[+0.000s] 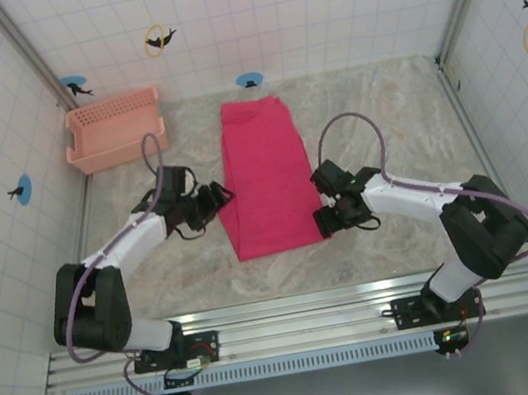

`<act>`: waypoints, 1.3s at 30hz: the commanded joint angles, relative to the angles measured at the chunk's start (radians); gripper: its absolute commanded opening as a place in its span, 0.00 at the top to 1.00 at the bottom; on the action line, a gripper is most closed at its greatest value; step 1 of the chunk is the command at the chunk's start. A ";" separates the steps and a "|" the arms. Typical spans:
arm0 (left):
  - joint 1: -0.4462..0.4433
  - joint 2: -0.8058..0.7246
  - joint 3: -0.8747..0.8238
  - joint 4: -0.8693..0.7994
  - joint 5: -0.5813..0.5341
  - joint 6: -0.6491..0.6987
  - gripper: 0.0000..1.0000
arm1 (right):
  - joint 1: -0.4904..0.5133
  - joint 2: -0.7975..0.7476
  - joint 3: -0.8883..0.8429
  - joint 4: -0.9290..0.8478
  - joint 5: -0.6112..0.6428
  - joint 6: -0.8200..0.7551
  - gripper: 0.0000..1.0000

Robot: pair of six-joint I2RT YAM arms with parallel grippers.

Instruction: Roll up the long pants

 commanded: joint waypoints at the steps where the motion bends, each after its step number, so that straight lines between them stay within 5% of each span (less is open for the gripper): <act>1: -0.086 -0.128 -0.068 -0.161 -0.049 0.047 0.17 | 0.065 -0.067 -0.009 -0.025 0.106 -0.017 0.15; 8: -0.137 -0.369 -0.419 -0.008 -0.027 -0.328 0.17 | 0.078 -0.100 -0.065 0.017 0.090 -0.005 0.15; 19: -0.199 -0.583 -0.541 0.067 -0.180 -0.632 0.16 | 0.081 -0.053 0.037 -0.012 0.091 -0.059 0.15; 29: -0.468 -0.494 -0.532 0.112 -0.417 -0.869 0.19 | 0.083 -0.063 0.045 -0.029 0.107 -0.072 0.15; 39: -0.533 -0.331 -0.550 0.302 -0.602 -0.937 0.26 | 0.082 -0.095 0.052 -0.049 0.102 -0.089 0.15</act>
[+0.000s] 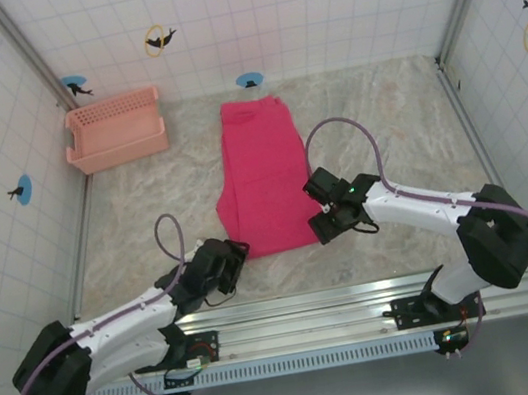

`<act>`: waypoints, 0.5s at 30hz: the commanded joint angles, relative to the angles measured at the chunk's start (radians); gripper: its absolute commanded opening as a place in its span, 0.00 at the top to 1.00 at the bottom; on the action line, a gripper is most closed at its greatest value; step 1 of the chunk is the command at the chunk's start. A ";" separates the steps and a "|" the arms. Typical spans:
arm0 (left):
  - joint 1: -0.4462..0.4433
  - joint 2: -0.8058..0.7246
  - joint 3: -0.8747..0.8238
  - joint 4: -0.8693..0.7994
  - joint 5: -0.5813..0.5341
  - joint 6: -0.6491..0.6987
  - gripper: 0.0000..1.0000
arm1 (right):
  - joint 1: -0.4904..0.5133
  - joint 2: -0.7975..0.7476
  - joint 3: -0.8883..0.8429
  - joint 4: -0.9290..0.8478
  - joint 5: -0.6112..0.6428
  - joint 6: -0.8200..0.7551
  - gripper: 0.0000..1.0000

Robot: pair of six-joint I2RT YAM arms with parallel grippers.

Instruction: Roll up the long pants

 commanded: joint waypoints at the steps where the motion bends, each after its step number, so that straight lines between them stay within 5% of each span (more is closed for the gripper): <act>1: -0.017 0.071 -0.022 0.001 -0.103 -0.040 0.31 | 0.002 -0.040 0.023 -0.025 0.010 -0.016 0.15; 4: -0.018 0.125 -0.020 0.061 -0.128 -0.035 0.46 | 0.005 -0.059 0.020 -0.029 0.003 -0.031 0.15; 8: -0.018 0.190 -0.004 0.105 -0.148 -0.019 0.99 | 0.013 -0.091 0.012 -0.034 0.003 -0.058 0.15; 15: 0.021 0.175 0.032 0.057 -0.184 0.066 1.00 | 0.053 -0.134 0.032 -0.034 0.020 -0.155 0.12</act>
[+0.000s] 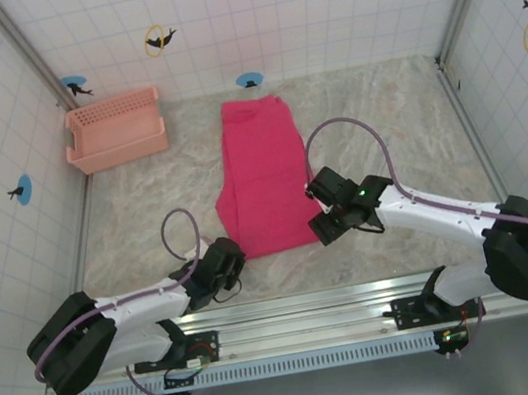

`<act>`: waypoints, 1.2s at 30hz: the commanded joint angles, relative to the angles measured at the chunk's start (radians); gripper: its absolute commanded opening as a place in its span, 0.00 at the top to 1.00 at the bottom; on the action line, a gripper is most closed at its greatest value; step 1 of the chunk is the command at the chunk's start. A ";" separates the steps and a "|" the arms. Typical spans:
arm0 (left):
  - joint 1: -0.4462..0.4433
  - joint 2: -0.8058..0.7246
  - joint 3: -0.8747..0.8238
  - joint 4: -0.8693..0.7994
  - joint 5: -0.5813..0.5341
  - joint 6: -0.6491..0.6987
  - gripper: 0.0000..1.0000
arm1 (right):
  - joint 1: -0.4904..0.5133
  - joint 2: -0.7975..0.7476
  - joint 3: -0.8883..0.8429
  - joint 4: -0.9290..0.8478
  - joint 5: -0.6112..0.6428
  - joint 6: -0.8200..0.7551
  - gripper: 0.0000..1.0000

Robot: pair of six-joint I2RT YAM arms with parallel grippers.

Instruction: Roll up the long pants

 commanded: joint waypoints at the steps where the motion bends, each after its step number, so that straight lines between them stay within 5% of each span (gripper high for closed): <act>1: 0.046 0.000 0.032 -0.059 -0.042 0.076 1.00 | 0.022 -0.017 0.040 -0.019 0.022 -0.075 0.12; 14: 0.186 0.137 0.252 -0.091 0.040 0.199 1.00 | 0.248 0.167 0.094 0.054 0.247 -0.229 0.00; 25: 0.244 0.131 0.325 -0.176 0.081 0.259 1.00 | 0.391 0.435 0.096 0.210 0.746 -0.242 0.01; 36: 0.361 0.091 0.368 -0.268 0.148 0.323 1.00 | 0.408 0.670 0.105 0.389 0.820 -0.260 0.01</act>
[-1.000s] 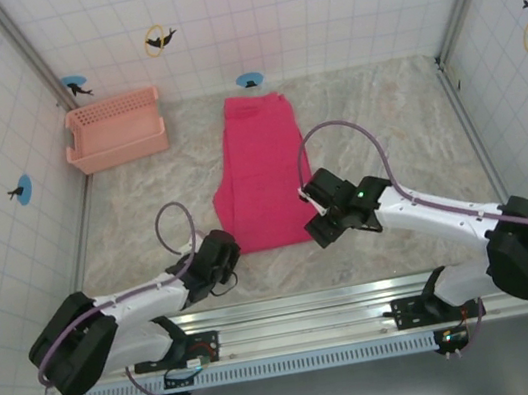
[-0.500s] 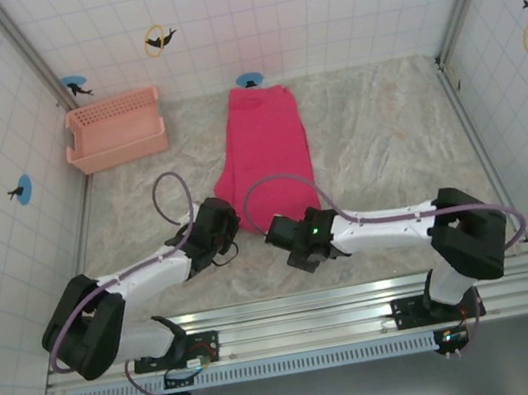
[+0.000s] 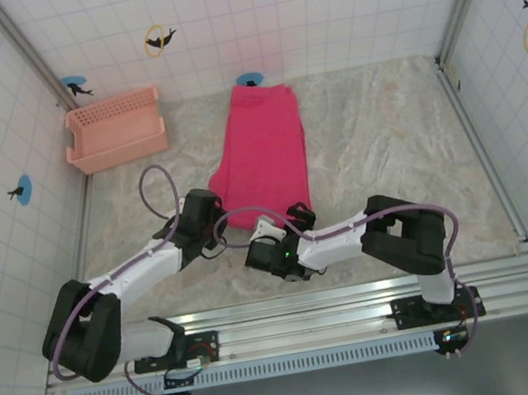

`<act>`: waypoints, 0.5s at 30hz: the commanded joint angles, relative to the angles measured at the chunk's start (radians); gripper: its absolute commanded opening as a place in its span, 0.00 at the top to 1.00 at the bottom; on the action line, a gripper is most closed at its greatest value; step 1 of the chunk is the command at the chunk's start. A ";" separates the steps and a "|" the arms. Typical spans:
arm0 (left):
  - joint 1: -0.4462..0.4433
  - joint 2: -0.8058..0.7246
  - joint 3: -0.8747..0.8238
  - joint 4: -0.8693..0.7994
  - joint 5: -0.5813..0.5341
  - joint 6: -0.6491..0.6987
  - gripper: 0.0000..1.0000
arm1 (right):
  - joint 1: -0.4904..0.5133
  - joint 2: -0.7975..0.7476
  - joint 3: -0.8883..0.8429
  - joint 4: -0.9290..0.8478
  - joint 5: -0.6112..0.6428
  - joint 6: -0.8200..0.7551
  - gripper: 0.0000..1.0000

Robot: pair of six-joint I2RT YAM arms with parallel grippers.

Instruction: Roll up the long pants

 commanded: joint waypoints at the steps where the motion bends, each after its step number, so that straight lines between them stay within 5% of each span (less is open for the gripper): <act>1: 0.034 -0.028 0.038 -0.057 0.018 0.053 1.00 | 0.000 0.106 -0.018 0.051 -0.091 -0.015 0.01; 15: 0.080 -0.033 0.024 -0.076 0.064 0.088 1.00 | -0.026 0.285 0.004 0.176 -0.098 -0.069 0.09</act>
